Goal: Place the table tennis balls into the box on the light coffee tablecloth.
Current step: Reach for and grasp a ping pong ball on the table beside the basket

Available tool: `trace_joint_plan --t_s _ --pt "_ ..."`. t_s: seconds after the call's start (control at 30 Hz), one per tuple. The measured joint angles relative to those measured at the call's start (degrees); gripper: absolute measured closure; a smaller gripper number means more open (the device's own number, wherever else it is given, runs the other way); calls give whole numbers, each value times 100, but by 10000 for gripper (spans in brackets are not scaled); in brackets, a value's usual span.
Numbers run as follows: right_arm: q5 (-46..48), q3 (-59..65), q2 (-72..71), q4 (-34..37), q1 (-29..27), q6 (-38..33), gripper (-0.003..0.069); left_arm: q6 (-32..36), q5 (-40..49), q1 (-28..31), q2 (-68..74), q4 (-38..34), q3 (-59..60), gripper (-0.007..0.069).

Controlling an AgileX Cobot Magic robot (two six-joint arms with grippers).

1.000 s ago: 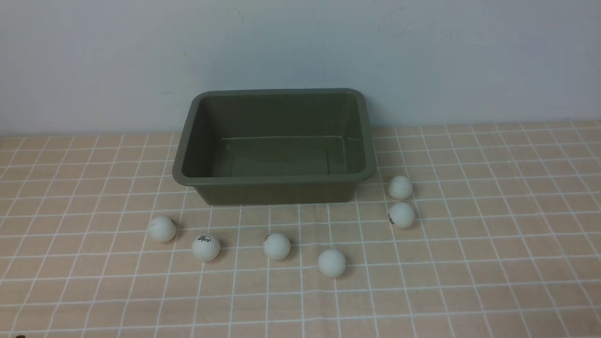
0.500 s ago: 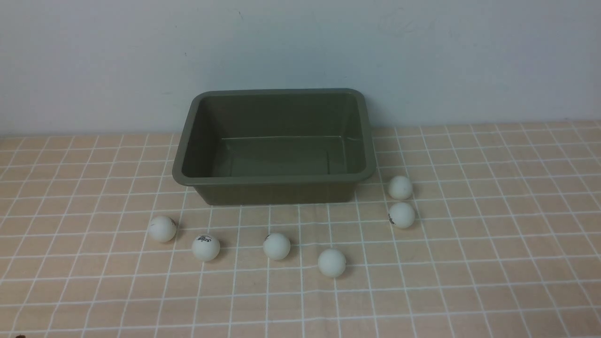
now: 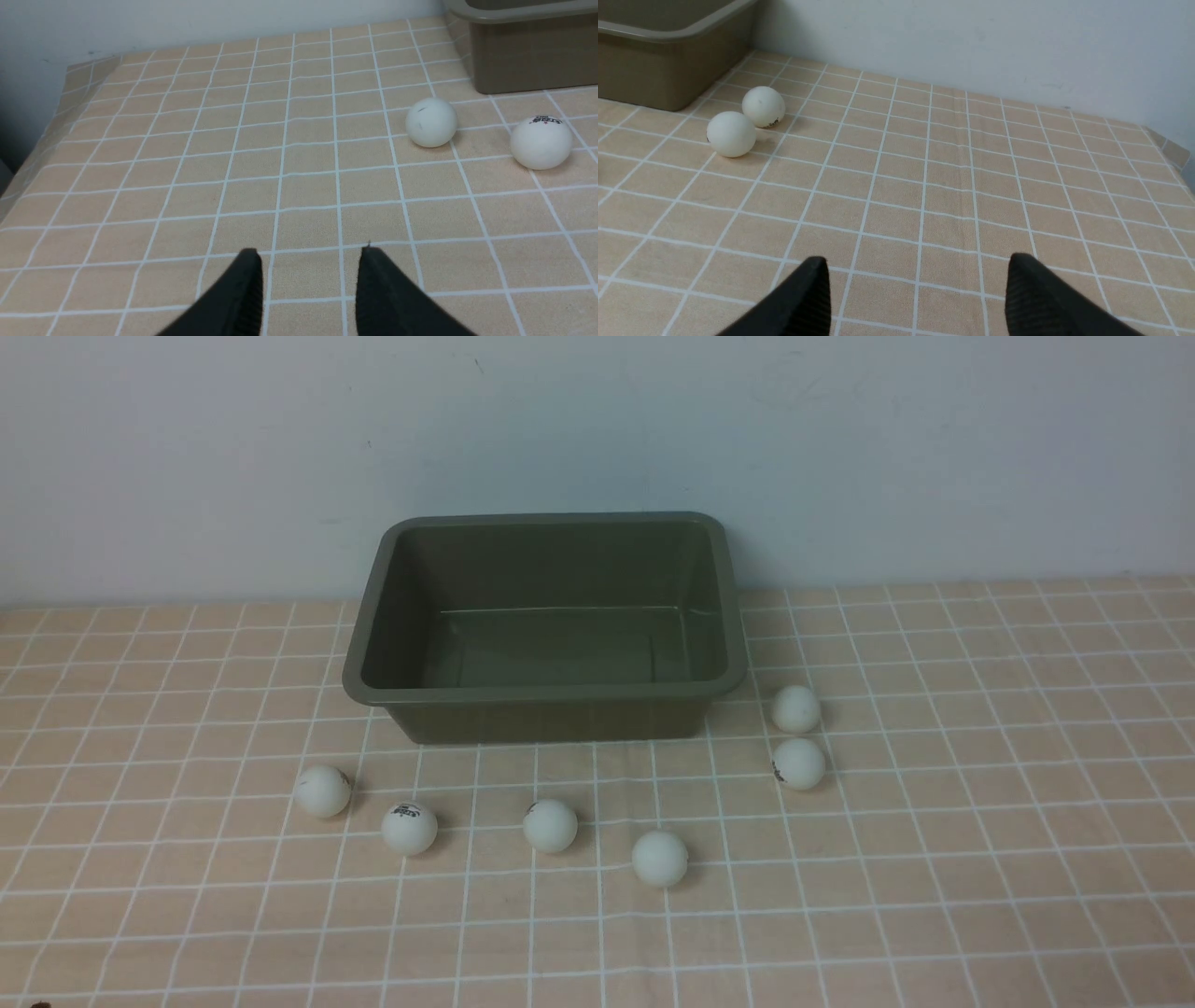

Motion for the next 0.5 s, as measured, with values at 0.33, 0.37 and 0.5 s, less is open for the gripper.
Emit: trace_joint_plan --t_s 0.33,0.37,0.5 --pt "-207 24 0 384 0 59 196 0 0 0 0 0 0 400" --pt "-180 -12 0 500 0 63 196 0 0 0 0 0 0 400" --pt "164 -570 0 829 0 63 196 0 0 0 0 0 0 400"
